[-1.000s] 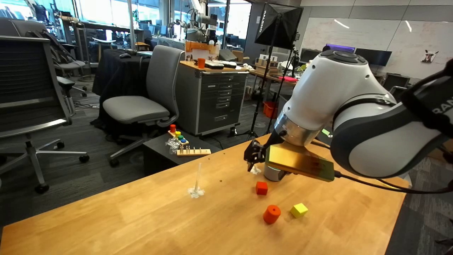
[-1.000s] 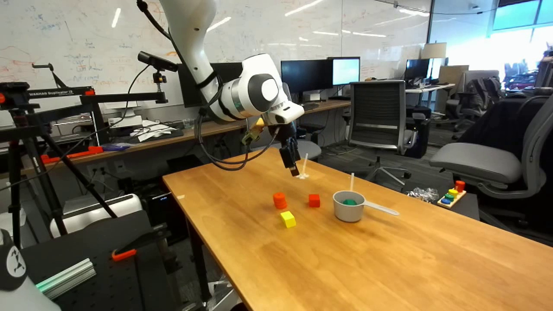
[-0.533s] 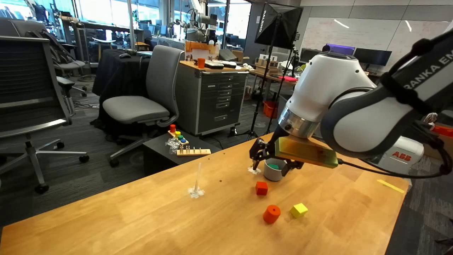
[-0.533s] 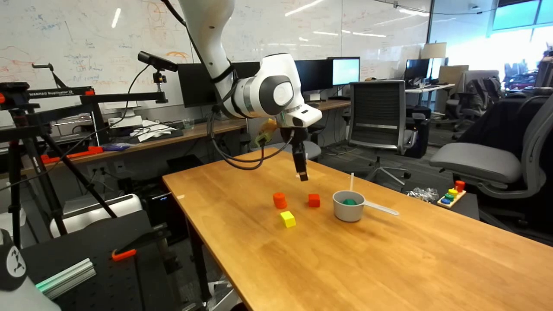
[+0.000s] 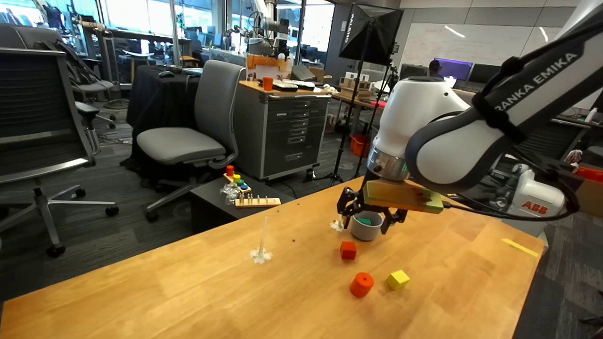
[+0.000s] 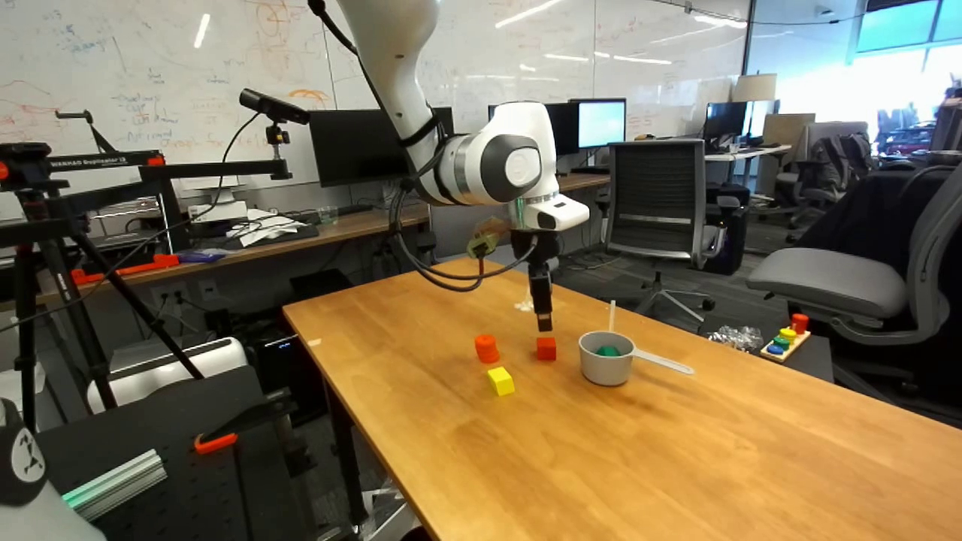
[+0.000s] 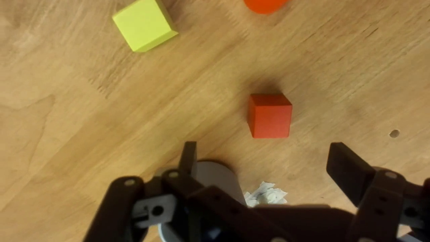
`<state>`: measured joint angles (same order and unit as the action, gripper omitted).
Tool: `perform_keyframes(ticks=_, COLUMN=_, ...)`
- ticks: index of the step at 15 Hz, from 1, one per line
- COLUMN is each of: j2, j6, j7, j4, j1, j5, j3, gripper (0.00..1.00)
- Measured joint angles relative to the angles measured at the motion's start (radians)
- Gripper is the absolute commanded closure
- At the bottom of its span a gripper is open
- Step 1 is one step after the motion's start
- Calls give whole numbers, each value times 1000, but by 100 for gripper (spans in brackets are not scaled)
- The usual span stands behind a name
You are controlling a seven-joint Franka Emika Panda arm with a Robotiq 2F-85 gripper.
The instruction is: Put all the blocks in the gray pot one at a time except the orange cylindrical block
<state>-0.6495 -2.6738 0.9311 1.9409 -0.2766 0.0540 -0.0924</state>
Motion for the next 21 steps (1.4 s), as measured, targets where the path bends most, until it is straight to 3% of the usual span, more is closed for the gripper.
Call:
perform_keyframes(ticks=6, j2=-81, j6=118, j7=1, j4=-105, j1=3, j5=0, j3=-9, gripper=0)
perform_keyframes(ticks=21, j2=-220, j6=158, j7=-17, j4=-285, j1=-26, j5=0, j3=-7, gripper=0)
